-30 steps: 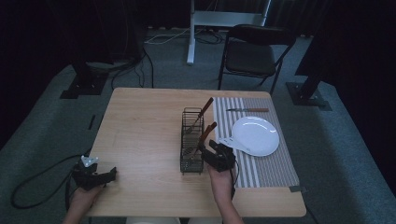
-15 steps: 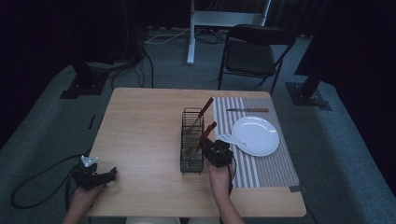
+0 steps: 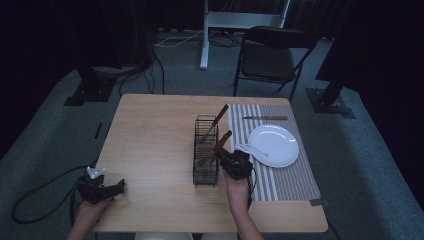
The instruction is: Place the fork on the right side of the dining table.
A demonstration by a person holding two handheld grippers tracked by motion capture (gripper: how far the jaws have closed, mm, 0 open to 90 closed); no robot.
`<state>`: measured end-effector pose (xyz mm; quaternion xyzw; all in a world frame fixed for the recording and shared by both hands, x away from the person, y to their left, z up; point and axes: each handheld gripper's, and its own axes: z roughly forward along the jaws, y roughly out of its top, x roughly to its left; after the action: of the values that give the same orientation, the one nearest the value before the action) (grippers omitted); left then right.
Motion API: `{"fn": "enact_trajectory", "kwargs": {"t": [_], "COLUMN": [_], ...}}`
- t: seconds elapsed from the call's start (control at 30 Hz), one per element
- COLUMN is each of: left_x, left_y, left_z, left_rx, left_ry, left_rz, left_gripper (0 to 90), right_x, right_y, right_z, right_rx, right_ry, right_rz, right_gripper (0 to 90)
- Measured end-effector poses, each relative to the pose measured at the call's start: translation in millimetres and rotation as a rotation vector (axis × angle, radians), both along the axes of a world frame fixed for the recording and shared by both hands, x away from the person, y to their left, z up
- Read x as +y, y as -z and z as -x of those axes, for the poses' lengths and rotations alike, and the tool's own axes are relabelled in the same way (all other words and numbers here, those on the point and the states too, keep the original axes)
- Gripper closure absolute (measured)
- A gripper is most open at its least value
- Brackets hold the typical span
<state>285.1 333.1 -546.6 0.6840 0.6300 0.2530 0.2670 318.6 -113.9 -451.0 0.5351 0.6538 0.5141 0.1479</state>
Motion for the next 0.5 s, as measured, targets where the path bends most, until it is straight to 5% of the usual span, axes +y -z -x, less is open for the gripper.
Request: {"fn": "enact_trajectory", "kwargs": {"t": [0.5], "left_x": [0.1], "left_y": [0.0], "left_z": [0.0], "left_rx": [0.001], "left_ry": [0.001], "left_rz": [-0.001], "left_gripper": [0.3], "right_x": [-1.6], "right_y": [-6.4], "right_z": [14.0], "right_rx": [-0.068], "right_ry": [-0.048], "right_rz": [-0.007], "right_gripper": [81.0]}}
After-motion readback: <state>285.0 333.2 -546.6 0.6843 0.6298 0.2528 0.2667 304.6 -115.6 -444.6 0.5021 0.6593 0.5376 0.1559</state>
